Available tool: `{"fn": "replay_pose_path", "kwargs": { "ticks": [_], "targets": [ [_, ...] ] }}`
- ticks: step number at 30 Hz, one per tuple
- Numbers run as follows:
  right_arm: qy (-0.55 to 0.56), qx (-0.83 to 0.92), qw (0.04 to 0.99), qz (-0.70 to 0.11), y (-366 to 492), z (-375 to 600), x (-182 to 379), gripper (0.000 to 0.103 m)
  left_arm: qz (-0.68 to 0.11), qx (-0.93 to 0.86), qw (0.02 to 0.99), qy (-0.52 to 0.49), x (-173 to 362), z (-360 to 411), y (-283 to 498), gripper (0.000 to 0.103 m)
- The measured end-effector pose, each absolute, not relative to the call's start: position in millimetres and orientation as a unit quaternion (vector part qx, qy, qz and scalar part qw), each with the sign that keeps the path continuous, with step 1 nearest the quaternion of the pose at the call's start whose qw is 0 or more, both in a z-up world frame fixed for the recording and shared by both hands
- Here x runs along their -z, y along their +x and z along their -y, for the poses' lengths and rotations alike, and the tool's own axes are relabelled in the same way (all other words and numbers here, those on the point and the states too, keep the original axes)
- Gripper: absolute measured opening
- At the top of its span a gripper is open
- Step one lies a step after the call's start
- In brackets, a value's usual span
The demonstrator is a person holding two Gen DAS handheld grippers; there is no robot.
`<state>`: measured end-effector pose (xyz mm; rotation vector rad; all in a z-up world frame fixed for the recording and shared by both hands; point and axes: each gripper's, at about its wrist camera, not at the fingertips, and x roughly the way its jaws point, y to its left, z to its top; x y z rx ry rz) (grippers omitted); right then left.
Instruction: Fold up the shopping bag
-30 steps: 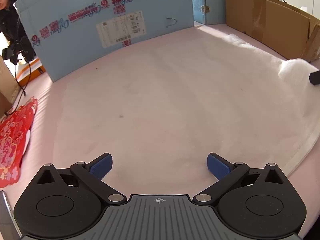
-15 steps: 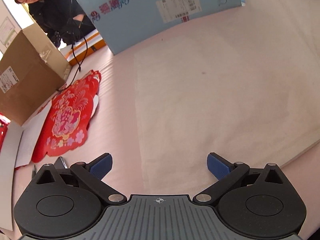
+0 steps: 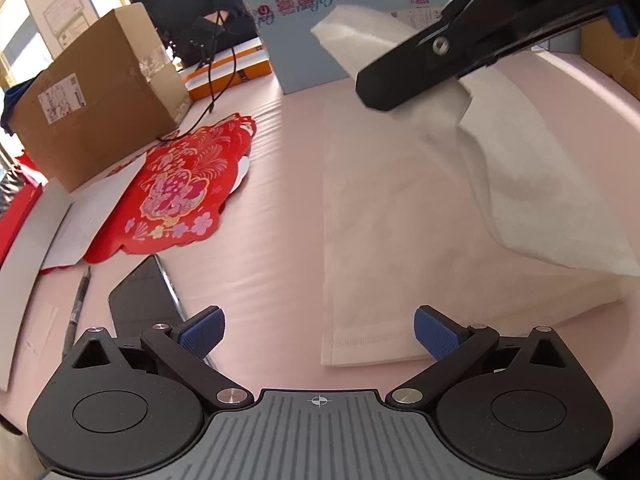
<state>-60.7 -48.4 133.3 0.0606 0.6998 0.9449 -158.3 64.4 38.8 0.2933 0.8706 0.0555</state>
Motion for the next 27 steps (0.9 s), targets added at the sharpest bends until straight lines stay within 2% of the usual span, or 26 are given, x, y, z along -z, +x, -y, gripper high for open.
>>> {"fn": "replay_pose_path", "kwargs": {
  "ticks": [5, 8, 10, 11, 14, 16, 19, 27],
  "targets": [
    [0.018, -0.451, 0.814, -0.366, -54.0, 29.2, -111.0, 0.005, -0.429, -0.03, 0.893, 0.133, -40.1, -65.5, -165.8, 0.102],
    [0.017, -0.453, 0.796, -0.402, -51.5, 23.3, -103.0, 0.017, -0.437, -0.026, 0.889, 0.137, -40.2, -65.0, -165.3, 0.102],
    [0.016, -0.449, 0.786, -0.424, -55.3, 25.0, -104.4, 0.057, -0.443, -0.023, 0.885, 0.14, -40.3, -64.7, -164.7, 0.102],
    [0.02, -0.45, 0.787, -0.422, -58.5, 30.2, -109.2, 0.063, -0.445, -0.022, 0.884, 0.142, -40.5, -64.2, -165.0, 0.102],
    [0.041, -0.448, 0.804, -0.39, -63.8, 54.1, -129.8, 0.067, -0.45, -0.026, 0.878, 0.164, -44.8, -61.8, -164.8, 0.102],
    [0.06, -0.419, 0.826, -0.372, -49.6, 69.8, -137.3, 0.077, -0.446, -0.034, 0.879, 0.165, -48.9, -63.5, -163.0, 0.102],
    [0.085, -0.34, 0.861, -0.367, -21.9, 109.0, -142.5, 0.079, -0.447, -0.039, 0.884, 0.13, -53.9, -70.0, -158.1, 0.102],
    [0.108, -0.191, 0.874, -0.433, 29.8, 198.2, -100.1, 0.078, -0.451, -0.024, 0.892, -0.003, -61.8, -66.8, -162.9, 0.101]
  ]
}}
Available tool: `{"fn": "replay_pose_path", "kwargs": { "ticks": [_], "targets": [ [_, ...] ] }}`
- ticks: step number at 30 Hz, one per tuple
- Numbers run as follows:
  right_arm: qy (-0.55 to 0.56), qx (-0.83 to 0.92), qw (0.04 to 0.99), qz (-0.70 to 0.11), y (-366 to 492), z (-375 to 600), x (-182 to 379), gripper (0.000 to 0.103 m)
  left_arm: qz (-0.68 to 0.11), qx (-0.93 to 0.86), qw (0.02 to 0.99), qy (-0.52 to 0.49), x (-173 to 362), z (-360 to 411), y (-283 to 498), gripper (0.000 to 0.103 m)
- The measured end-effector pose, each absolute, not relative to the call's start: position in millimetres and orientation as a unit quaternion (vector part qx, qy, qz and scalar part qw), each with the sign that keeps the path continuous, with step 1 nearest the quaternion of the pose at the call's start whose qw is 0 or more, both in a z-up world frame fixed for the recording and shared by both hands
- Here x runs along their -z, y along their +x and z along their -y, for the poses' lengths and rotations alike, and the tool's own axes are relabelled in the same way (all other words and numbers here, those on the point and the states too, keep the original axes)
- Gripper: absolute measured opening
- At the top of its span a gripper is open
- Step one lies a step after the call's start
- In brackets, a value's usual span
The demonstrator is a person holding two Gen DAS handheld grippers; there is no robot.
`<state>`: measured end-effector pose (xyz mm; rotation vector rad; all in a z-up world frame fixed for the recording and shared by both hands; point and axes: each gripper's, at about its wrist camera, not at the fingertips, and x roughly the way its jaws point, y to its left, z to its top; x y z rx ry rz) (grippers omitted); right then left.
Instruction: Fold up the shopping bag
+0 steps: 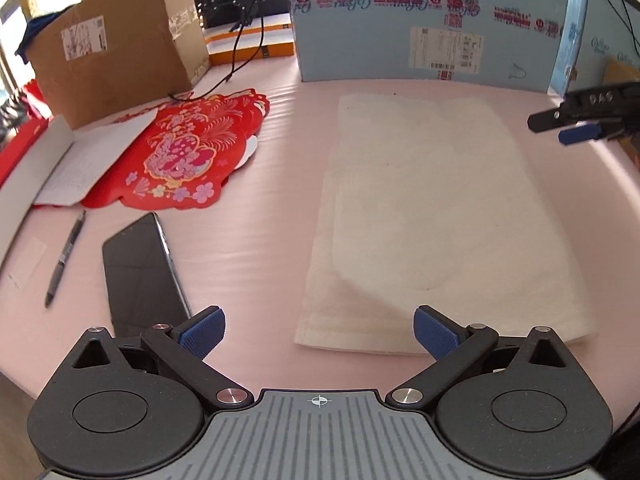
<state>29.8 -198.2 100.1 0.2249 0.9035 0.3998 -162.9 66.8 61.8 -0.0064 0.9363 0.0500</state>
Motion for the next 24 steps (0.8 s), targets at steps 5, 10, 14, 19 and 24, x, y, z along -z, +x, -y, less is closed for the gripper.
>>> {"fn": "replay_pose_path", "kwargs": {
  "ticks": [5, 10, 14, 19, 24],
  "targets": [
    [0.126, -0.182, 0.865, -0.45, 52.0, 212.4, -76.4, 0.076, -0.477, -0.008, 0.878, -0.048, -45.8, -51.2, -161.2, 0.079],
    [0.124, -0.202, 0.861, -0.45, 64.4, 205.3, -67.3, 0.076, -0.494, -0.035, 0.865, -0.081, -29.0, -46.7, -158.3, 0.034],
    [0.125, -0.208, 0.855, -0.458, 72.2, 199.7, -67.6, 0.076, -0.482, -0.056, 0.874, -0.041, -30.2, -42.9, -155.8, 0.027],
    [0.156, -0.214, 0.844, -0.466, 89.3, 201.5, -63.7, 0.076, -0.474, -0.105, 0.874, 0.008, -33.8, -47.8, -147.5, 0.027],
    [0.217, -0.228, 0.821, -0.477, 109.6, 216.1, -51.8, 0.077, -0.464, -0.133, 0.873, 0.07, -31.9, -42.5, -137.5, 0.028]
  ]
}}
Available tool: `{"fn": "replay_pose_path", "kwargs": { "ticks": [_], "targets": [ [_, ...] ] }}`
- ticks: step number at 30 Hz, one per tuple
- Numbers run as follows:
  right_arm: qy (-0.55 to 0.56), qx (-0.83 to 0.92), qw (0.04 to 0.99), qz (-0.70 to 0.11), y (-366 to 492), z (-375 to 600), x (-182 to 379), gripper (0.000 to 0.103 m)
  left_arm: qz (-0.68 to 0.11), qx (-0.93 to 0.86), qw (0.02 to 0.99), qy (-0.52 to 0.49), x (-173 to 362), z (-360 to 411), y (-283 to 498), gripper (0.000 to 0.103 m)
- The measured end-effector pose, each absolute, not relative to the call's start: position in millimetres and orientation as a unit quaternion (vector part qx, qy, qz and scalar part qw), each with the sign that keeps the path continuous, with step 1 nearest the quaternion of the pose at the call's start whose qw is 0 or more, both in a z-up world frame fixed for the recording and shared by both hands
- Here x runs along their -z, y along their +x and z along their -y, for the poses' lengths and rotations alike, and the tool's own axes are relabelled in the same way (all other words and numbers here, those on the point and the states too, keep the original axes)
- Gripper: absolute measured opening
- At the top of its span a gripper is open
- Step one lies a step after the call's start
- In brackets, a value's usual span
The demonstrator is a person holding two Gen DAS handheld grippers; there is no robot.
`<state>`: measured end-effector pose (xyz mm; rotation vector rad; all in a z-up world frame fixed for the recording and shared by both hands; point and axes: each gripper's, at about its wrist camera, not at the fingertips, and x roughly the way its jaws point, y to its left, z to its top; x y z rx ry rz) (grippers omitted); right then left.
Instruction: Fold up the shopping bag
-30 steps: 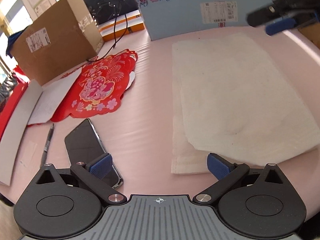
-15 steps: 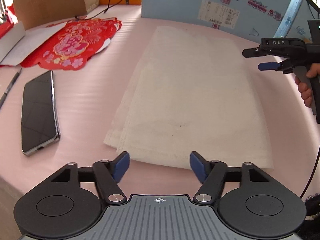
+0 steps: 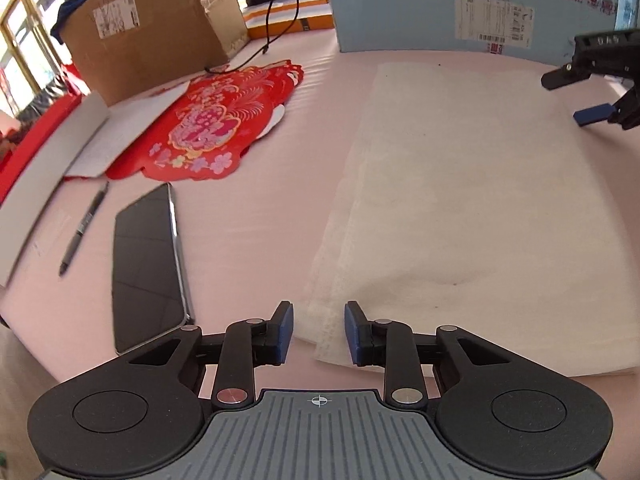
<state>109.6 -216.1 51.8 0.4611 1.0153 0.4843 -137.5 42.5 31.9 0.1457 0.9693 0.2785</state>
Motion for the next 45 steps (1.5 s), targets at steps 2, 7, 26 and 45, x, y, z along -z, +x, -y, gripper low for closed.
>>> {"fn": "replay_pose_path", "kwargs": {
  "ticks": [2, 7, 26, 45],
  "targets": [
    [0.236, -0.236, 0.813, -0.478, 116.7, 219.6, -48.7, 0.077, -0.459, -0.146, 0.871, 0.094, -31.1, -40.0, -134.0, 0.033],
    [0.291, -0.299, 0.758, -0.502, 135.3, 226.9, -36.7, 0.077, -0.441, -0.146, 0.878, 0.12, -46.0, -18.8, -136.3, 0.04],
    [0.236, -0.276, 0.783, -0.505, 147.2, 230.7, -45.0, 0.078, -0.481, 0.051, 0.875, 0.015, -37.9, 68.3, -124.1, 0.066],
    [0.33, -0.258, 0.774, -0.476, 146.5, 245.9, -34.9, 0.003, -0.431, 0.067, 0.889, 0.139, -47.8, 108.5, -126.2, 0.078]
  ]
}}
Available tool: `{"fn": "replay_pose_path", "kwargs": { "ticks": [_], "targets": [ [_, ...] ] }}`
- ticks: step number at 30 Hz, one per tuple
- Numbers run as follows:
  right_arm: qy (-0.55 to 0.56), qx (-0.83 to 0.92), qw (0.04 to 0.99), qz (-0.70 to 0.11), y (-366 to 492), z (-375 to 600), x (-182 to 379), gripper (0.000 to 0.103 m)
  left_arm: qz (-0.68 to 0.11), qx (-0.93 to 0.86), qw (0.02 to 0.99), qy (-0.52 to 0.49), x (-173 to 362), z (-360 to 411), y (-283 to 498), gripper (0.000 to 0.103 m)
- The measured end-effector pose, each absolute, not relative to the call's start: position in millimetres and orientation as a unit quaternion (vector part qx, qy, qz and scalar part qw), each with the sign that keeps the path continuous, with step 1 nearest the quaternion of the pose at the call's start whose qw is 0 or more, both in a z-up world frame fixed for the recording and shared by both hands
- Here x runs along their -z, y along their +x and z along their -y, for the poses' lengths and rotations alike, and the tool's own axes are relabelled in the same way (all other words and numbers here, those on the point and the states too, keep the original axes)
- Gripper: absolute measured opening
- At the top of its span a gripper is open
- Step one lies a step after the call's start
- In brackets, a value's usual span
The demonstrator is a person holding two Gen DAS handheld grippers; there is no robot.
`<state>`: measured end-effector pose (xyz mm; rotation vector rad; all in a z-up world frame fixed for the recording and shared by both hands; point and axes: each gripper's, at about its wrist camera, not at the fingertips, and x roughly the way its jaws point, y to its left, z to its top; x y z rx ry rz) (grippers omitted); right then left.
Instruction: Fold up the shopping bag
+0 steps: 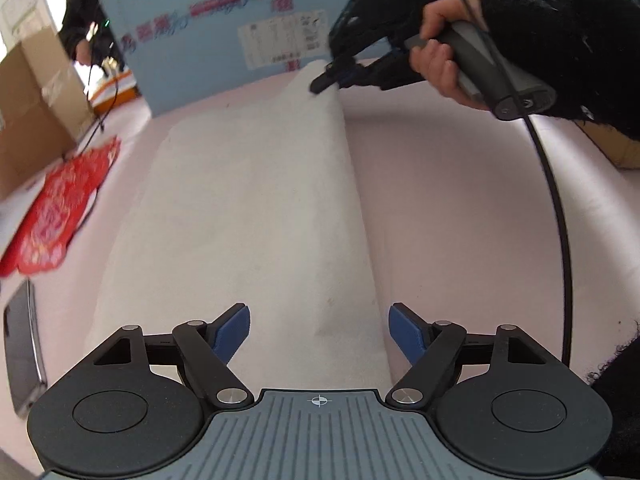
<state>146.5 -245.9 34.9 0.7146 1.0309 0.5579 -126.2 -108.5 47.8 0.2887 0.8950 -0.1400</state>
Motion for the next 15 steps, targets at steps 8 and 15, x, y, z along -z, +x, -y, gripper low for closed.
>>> {"fn": "replay_pose_path", "kwargs": {
  "ticks": [8, 15],
  "targets": [
    [0.378, -0.201, 0.813, -0.396, 98.6, 279.0, -77.4, 0.002, -0.422, 0.092, 0.877, 0.21, -41.1, 111.0, -118.9, 0.065],
    [0.39, -0.125, 0.843, -0.349, 44.0, 328.4, -93.5, 0.002, -0.394, 0.108, 0.872, 0.271, -49.6, 92.0, -121.0, 0.056]
  ]
}}
